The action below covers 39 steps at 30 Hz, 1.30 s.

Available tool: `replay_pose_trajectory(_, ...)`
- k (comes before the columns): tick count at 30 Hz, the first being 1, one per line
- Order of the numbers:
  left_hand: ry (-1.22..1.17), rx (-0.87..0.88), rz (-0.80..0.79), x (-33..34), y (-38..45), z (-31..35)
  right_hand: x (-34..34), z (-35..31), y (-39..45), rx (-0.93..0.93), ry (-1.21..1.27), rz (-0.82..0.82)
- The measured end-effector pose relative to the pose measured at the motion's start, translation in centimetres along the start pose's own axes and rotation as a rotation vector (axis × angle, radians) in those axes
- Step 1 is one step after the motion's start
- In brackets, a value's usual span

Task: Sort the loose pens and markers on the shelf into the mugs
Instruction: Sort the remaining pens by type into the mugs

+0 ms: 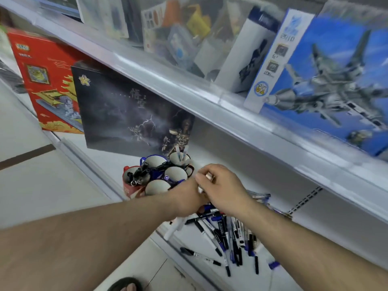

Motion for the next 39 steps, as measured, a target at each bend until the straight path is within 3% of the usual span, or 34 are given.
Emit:
replay_pose_trajectory(2, 0.016, 0.084, -0.091, 1.8, -0.1, 1.6, -1.4, 0.6, -2.2, 0.023, -0.069, 0.042)
replay_pose_trajectory(6, 0.063, 0.074, -0.118, 5.1, 0.4, 3.3, -4.8, 1.6, -6.1, 0.095, -0.103, 0.080)
replay_pose_trajectory(11, 0.158, 0.196, -0.223, 8.8, -0.3, 5.8, -9.6, 2.6, -11.2, 0.136, 0.020, -0.012)
replay_pose_trajectory(19, 0.198, 0.319, -0.349, 13.5, -1.9, 9.0, -12.9, 4.5, -17.1, 0.135, 0.230, 0.141)
replay_pose_trajectory(24, 0.277, 0.371, -0.261, 16.5, -1.4, 9.3, -13.8, 5.5, -19.5, 0.144, 0.309, 0.187)
replay_pose_trajectory(28, 0.320, 0.461, -0.208, 19.3, -0.5, 9.4, -14.3, 6.7, -20.5, 0.141, 0.065, 0.177)
replay_pose_trajectory(33, 0.461, 0.373, -0.303, 23.3, 0.6, 9.6, -16.0, 9.8, -22.7, 0.307, -0.013, 0.163)
replay_pose_trajectory(35, 0.555, 0.330, -0.290, 24.8, 1.0, 9.9, -17.7, 12.3, -24.3, 0.391, -0.072, 0.205)
replay_pose_trajectory(39, 0.565, 0.300, -0.319, 28.0, 2.0, 10.5, -22.2, 17.5, -28.4, 0.485, -0.426, 0.326)
Point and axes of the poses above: each hand's wrist, its own y-axis towards the middle knuckle, its own x-axis out of the palm, z = x × y, the point moved 2 cm from there along y, towards the middle knuckle, and after that the axes turned 8 degrees about -x, right-handed, at the moved point
